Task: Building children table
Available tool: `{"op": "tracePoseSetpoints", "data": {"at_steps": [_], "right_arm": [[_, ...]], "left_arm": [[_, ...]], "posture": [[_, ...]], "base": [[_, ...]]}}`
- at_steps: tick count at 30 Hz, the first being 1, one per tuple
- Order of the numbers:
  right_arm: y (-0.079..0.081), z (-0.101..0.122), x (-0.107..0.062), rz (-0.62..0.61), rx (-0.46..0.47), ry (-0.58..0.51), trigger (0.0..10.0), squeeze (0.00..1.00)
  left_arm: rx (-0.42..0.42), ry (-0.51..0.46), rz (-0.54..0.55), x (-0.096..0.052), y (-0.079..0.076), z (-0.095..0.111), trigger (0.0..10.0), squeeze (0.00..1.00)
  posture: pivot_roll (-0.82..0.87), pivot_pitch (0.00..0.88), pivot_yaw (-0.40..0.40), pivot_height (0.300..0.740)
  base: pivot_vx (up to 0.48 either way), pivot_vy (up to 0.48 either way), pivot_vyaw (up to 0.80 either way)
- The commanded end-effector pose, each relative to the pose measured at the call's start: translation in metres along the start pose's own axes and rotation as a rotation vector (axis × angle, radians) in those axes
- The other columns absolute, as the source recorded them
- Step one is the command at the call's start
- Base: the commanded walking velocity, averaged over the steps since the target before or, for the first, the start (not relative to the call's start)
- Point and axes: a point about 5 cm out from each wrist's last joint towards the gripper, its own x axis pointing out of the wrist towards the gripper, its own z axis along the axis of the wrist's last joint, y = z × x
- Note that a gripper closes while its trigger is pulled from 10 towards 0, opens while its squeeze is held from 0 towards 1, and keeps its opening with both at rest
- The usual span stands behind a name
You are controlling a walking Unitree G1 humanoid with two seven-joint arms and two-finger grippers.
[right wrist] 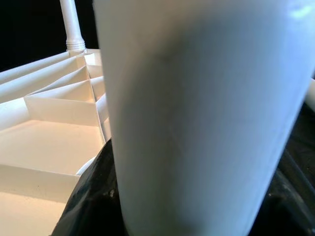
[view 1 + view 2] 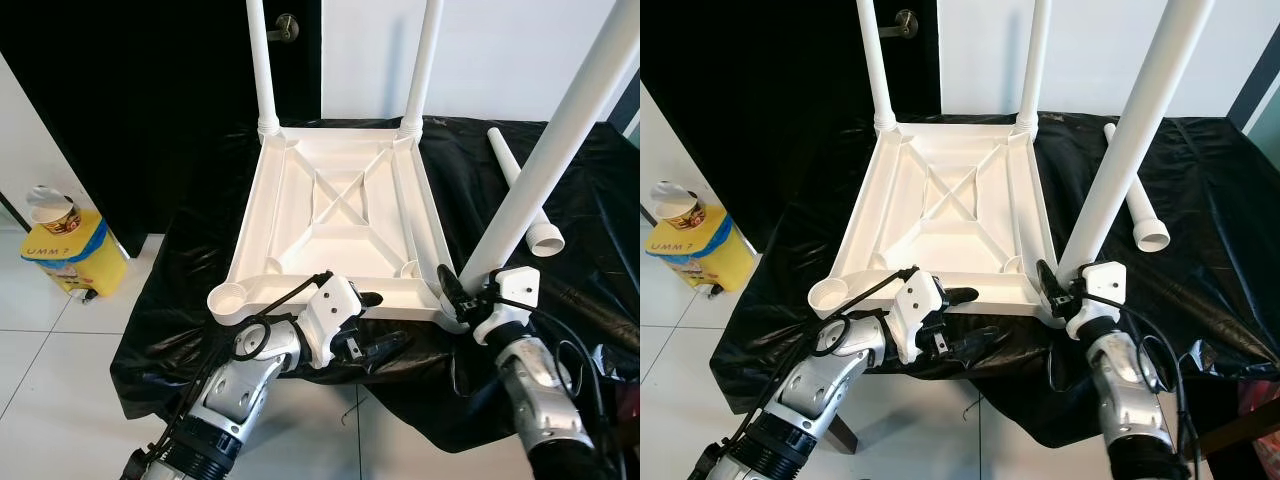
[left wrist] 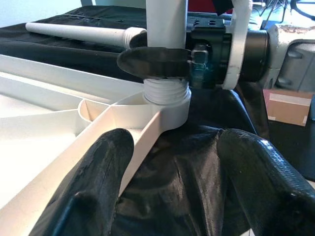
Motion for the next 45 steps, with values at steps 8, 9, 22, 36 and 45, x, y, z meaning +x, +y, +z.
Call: {"op": "tracePoseSetpoints", "data": {"at_steps": [8, 9, 22, 36, 45], "right_arm": [[0.015, -0.042, -0.018, -0.325, 0.084, 0.222, 10.0, 0.00], [0.015, -0.042, -0.018, -0.325, 0.084, 0.222, 10.0, 0.00], [0.037, -0.041, -0.007, -0.291, 0.098, 0.203, 10.0, 0.00], [0.019, -0.023, -0.003, -0.256, 0.049, 0.088, 10.0, 1.00], [0.014, -0.011, -0.005, -0.040, 0.022, 0.009, 10.0, 0.00]], "left_arm": [[0.013, -0.005, 0.054, 0.001, 0.006, 0.000, 10.0, 0.00], [0.013, -0.005, 0.054, 0.001, 0.006, 0.000, 10.0, 0.00], [0.045, 0.000, 0.074, -0.003, 0.015, 0.000, 10.0, 0.00], [0.068, -0.012, 0.091, 0.002, 0.023, 0.002, 10.0, 0.00], [0.091, -0.027, 0.107, 0.007, 0.032, 0.007, 10.0, 0.00]], "posture": [[-0.02, 0.000, -0.007, 0.740], [-0.02, 0.000, -0.007, 0.740], [0.00, 0.000, -0.002, 0.740], [-0.04, 0.000, 0.009, 0.740], [-0.06, 0.000, 0.007, 0.740]], "base": [[0.000, 0.000, 0.00], [0.000, 0.000, 0.00], [0.000, 0.000, 0.00], [0.000, 0.000, 0.00], [0.000, 0.000, 0.00]]}}
